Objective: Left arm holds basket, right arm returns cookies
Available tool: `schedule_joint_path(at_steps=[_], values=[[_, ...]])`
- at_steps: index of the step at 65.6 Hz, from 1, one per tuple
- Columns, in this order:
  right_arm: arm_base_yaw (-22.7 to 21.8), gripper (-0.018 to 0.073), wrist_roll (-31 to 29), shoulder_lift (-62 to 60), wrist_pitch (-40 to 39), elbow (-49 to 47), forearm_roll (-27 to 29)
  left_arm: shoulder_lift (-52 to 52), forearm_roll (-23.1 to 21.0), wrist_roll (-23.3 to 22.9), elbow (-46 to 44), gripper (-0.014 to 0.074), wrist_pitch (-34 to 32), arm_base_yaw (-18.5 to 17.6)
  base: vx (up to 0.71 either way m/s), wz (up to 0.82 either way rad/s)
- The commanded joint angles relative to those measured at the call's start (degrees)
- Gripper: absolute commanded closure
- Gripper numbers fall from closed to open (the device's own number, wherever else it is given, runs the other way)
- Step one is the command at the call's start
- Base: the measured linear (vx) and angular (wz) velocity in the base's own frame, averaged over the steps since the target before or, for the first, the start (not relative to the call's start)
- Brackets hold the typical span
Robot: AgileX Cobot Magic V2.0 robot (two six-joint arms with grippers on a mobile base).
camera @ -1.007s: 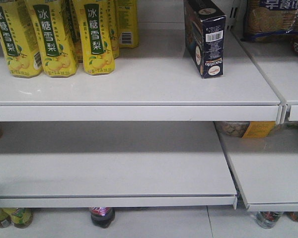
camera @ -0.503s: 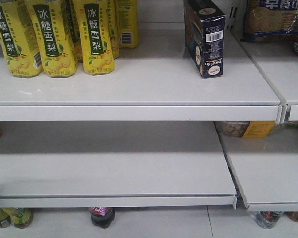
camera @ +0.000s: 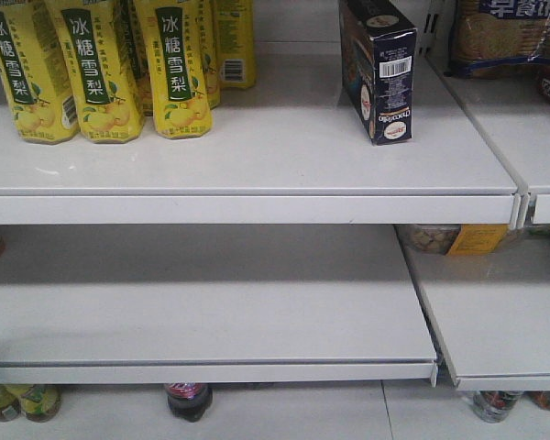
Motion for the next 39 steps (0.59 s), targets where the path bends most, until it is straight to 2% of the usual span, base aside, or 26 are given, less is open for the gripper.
schedule_joint_path(at_steps=[1, 28, 34, 39], values=[[-2.41, 0.0568, 0.05, -0.54, -6.25, 0.68, -0.9, -1.12, 1.16, 1.06, -1.73, 0.0599, -5.52, -0.38, 0.0, 0.0], [-2.85, 0.0568, 0.77, -0.47, -5.89, 0.88, -0.18, -1.12, 1.16, 1.06, -1.73, 0.0599, -5.52, -0.38, 0.0, 0.0], [-2.85, 0.0568, -5.08, -0.21, -3.73, 0.88, 6.84, -1.12, 1.16, 1.06, -1.73, 0.0599, -5.52, -0.38, 0.0, 0.0], [-2.85, 0.0568, -14.81, -0.08, -2.05, 0.88, 15.52, -1.12, 1.16, 1.06, -1.73, 0.0599, -5.52, -0.38, 0.0, 0.0]])
